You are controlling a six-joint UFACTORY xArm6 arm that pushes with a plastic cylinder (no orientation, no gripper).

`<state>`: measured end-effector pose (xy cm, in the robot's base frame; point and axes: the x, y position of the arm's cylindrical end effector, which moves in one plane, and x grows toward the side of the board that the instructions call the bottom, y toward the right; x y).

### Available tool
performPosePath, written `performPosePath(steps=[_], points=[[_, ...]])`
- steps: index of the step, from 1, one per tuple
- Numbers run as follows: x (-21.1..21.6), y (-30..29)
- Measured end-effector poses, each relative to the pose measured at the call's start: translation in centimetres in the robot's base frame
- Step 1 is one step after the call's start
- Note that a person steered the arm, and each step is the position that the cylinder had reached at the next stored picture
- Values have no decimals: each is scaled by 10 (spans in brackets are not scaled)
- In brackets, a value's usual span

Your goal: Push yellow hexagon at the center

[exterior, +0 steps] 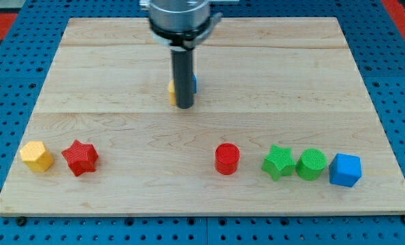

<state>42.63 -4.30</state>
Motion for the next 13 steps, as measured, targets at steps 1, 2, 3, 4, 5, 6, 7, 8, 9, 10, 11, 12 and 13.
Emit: performPosePath(steps=[1, 2, 3, 4, 5, 6, 7, 8, 9, 10, 11, 12, 13], points=[[34, -13], [34, -92], [68, -106], [107, -85], [145, -120], [162, -190], [172, -261], [154, -262], [142, -262], [129, -252], [119, -221], [119, -212], [106, -195]])
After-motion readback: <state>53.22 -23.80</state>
